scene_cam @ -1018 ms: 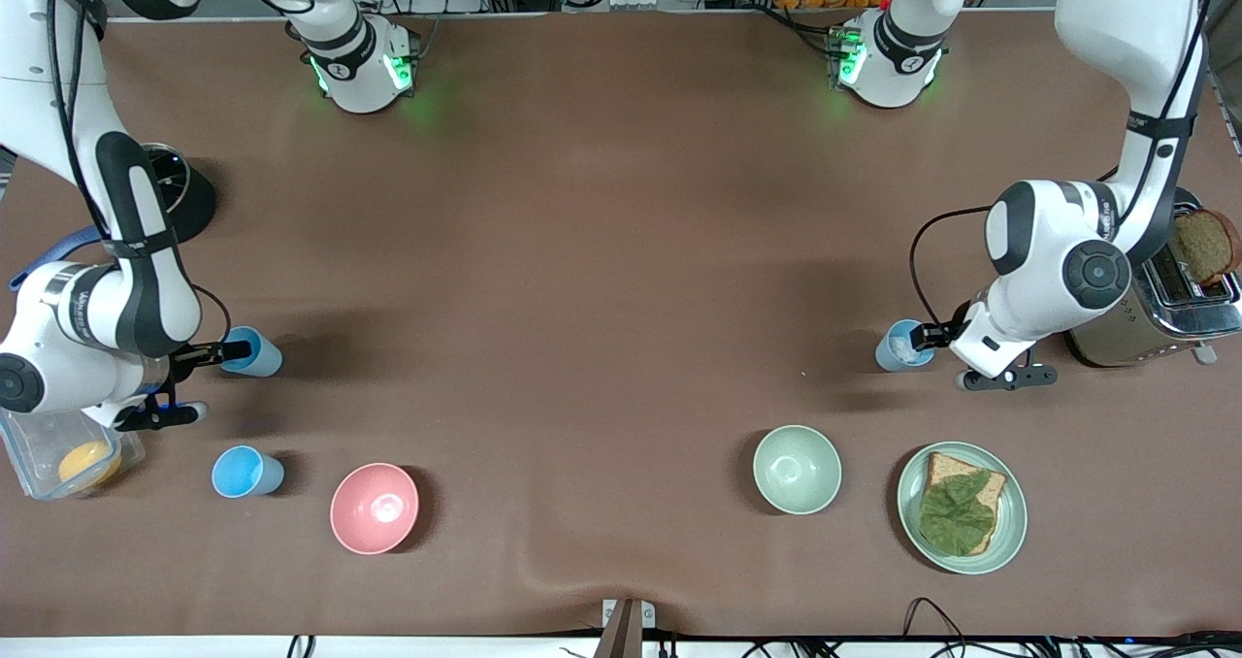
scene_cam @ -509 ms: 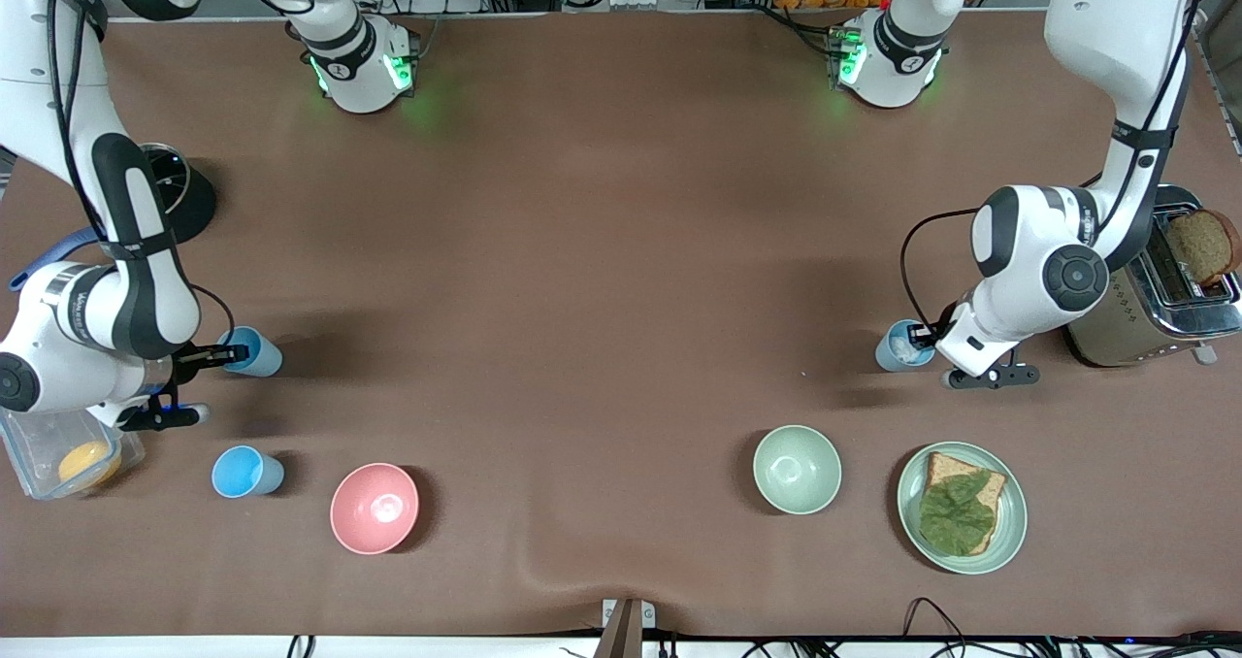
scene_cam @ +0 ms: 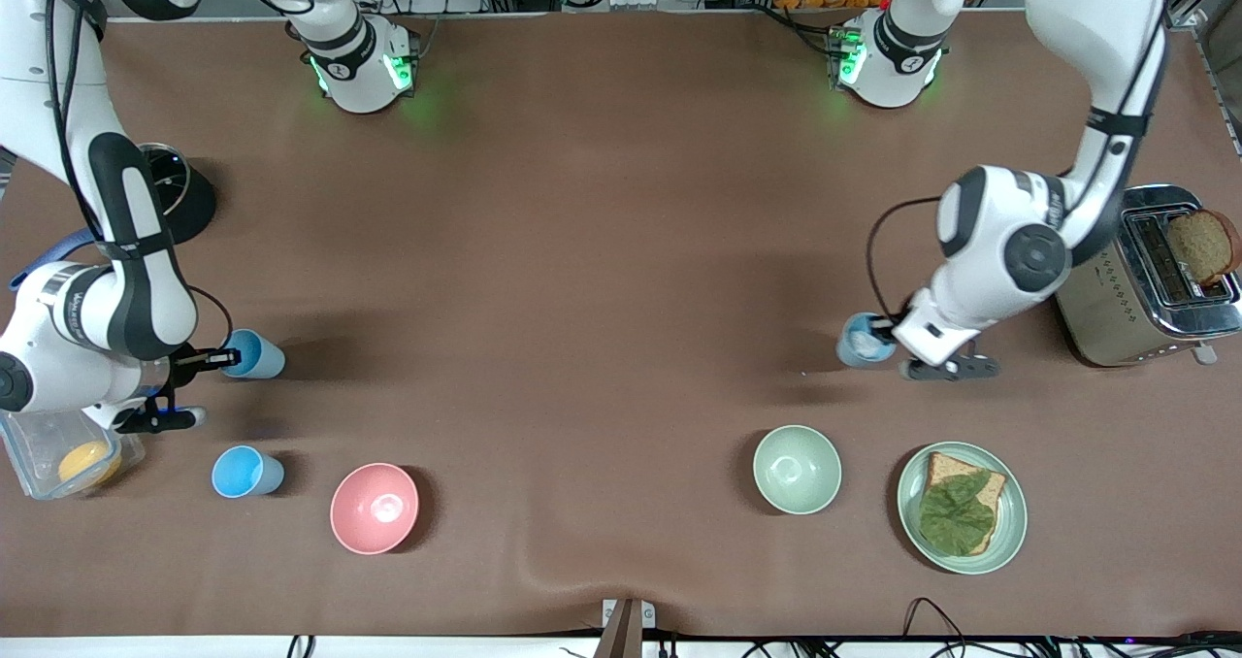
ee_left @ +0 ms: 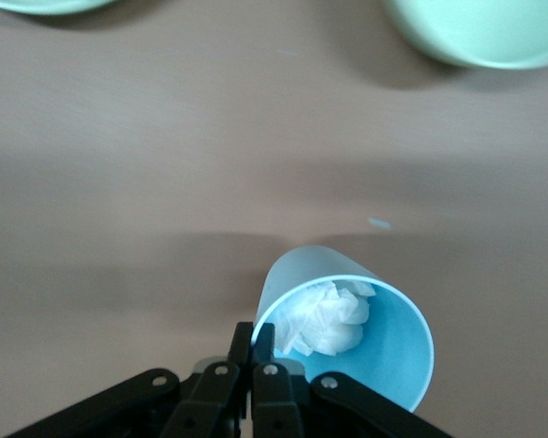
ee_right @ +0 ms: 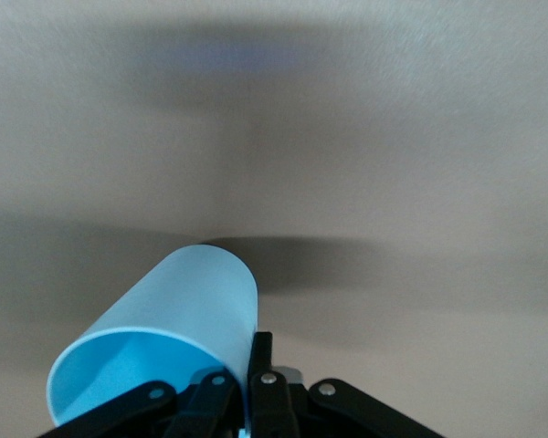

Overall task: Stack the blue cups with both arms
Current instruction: 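Carry the tissue cup to the table center with the left gripper, release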

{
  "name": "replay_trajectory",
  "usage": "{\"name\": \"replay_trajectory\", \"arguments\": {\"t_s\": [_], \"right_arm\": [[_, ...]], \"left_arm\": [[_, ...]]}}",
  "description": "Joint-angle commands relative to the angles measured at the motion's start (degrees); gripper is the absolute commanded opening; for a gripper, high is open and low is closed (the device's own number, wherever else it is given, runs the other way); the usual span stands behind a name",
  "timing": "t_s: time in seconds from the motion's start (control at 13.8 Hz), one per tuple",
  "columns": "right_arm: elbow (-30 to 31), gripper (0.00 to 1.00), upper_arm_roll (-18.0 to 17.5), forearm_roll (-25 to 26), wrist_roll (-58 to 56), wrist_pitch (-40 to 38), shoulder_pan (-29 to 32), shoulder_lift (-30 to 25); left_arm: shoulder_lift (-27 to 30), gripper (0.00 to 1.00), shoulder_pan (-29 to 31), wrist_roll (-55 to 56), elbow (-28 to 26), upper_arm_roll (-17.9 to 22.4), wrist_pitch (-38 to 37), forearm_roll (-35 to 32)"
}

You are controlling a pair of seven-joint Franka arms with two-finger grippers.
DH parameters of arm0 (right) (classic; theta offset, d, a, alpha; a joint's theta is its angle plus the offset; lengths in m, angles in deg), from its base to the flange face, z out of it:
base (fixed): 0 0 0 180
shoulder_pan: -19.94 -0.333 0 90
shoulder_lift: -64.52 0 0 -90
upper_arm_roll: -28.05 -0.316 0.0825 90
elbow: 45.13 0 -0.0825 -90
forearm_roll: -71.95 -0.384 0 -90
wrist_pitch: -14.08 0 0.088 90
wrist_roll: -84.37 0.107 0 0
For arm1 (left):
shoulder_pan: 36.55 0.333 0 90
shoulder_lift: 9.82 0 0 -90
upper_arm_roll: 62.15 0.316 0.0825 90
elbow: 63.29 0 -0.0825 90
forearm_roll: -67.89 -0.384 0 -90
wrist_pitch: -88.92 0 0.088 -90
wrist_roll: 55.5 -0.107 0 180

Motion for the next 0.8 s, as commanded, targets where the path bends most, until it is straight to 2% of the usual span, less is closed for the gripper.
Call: {"name": "replay_trajectory", "arguments": {"t_s": [0.0,0.15,0.29,0.51,0.73], "right_arm": [[-1.21,0.00,-0.90,-0.86,-0.45,-0.42,0.70,-1.54],[-1.39,0.00,-0.99,-0.86,-0.45,-0.68,0.35,-2.58],[-1.48,0.00,-1.16,-0.86,0.25,-1.04,-0.18,-4.95],[-1.48,0.00,-1.25,-0.86,1.82,-1.12,-1.93,-7.33],[-1.74,0.00,-2.13,-0.94,12.00,-4.19,-6.49,-9.44]], "left_arm": [[1.76,0.00,-0.81,13.39,1.17,-8.43,-1.67,0.88],[1.05,0.00,-5.27,24.47,2.50,-11.53,-1.67,0.27],[-0.44,0.00,-12.21,33.45,3.55,-11.27,-1.41,-0.87],[-5.26,0.00,-18.72,44.18,7.76,-11.45,-1.06,-4.65],[-10.36,0.00,-23.65,51.75,11.54,-11.45,-0.62,-8.68]]}}
